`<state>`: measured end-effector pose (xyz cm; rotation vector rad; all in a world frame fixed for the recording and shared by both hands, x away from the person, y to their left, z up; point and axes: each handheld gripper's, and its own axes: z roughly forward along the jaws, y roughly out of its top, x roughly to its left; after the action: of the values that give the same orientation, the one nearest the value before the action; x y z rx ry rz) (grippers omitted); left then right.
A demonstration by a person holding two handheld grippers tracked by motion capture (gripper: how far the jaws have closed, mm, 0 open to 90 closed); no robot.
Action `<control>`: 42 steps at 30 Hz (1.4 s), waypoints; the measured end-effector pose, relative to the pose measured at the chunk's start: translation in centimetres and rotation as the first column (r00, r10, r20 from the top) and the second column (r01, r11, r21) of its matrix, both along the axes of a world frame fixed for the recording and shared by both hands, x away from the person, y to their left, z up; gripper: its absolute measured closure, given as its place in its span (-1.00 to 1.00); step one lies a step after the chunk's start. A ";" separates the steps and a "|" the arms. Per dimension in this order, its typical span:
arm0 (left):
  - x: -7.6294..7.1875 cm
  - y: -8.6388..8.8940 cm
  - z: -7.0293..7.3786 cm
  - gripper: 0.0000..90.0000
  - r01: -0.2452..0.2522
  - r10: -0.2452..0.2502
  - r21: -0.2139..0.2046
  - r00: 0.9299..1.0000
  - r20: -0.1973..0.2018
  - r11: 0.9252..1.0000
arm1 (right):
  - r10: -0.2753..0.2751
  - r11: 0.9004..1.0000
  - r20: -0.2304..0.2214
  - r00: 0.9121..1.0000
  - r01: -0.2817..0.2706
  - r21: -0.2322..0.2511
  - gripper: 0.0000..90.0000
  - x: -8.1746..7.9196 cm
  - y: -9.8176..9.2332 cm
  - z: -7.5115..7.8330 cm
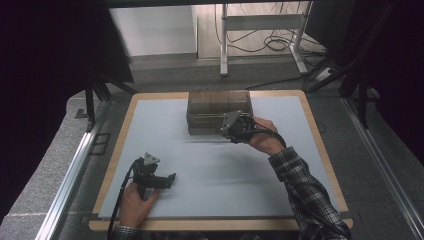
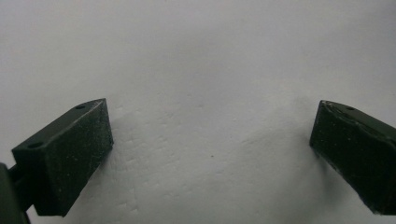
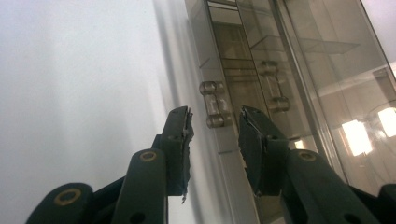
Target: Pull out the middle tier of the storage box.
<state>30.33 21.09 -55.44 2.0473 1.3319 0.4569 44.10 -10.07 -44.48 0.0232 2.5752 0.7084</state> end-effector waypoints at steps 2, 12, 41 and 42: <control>0.0 0.0 0.0 -1.00 0.000 0.000 0.000 1.000 0.000 1.000 | 0.000 1.000 -0.016 1.000 0.000 -0.007 0.41 0.5 -0.2 0.1; 0.0 0.0 0.0 -1.00 0.000 0.000 0.000 1.000 0.000 1.000 | 0.010 0.999 -0.081 0.997 -0.014 -0.045 0.47 2.5 -1.3 0.0; 0.0 0.0 0.0 -1.00 0.000 0.000 0.000 1.000 0.000 1.000 | 0.037 0.991 -0.212 0.977 -0.064 -0.120 0.72 6.2 -2.2 -1.7; 0.0 0.0 0.0 -1.00 0.000 0.000 0.000 1.000 0.000 1.000 | 0.041 0.990 -0.216 0.976 -0.068 -0.121 0.73 6.3 -2.2 -1.8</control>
<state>30.33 21.10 -55.44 2.0474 1.3318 0.4572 50.35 -12.23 -46.26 -0.0136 2.8323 0.5864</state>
